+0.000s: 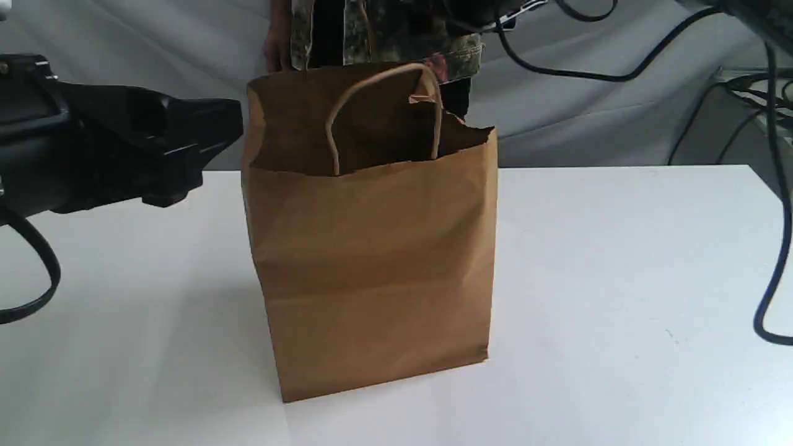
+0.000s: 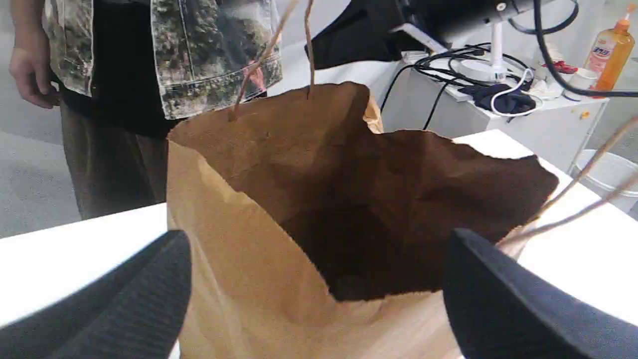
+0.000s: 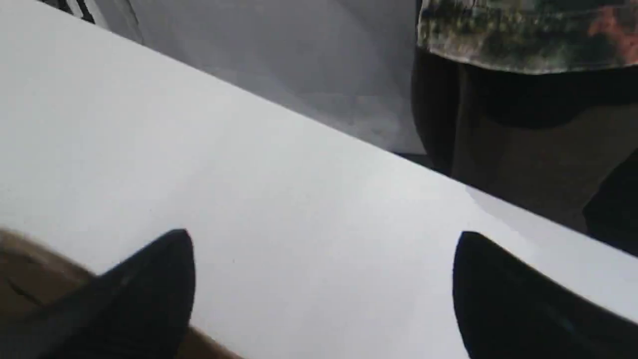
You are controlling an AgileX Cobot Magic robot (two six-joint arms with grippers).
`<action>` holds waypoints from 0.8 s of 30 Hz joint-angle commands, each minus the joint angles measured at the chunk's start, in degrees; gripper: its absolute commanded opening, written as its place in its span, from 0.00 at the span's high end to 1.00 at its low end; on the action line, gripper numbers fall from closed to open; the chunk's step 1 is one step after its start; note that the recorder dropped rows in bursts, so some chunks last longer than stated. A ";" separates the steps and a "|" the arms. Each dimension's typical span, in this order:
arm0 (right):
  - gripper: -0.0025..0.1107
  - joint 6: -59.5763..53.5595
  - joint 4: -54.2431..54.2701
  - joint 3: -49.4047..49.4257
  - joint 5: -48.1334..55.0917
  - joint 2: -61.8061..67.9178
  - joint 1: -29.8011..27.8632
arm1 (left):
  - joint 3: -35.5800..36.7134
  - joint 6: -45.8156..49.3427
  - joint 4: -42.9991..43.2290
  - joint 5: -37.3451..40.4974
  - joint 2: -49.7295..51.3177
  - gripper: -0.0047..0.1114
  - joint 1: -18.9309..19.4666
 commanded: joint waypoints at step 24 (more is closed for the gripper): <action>0.35 1.13 -14.21 0.11 5.30 -4.94 -2.99 | 0.29 6.25 -0.27 0.48 -9.46 0.34 2.46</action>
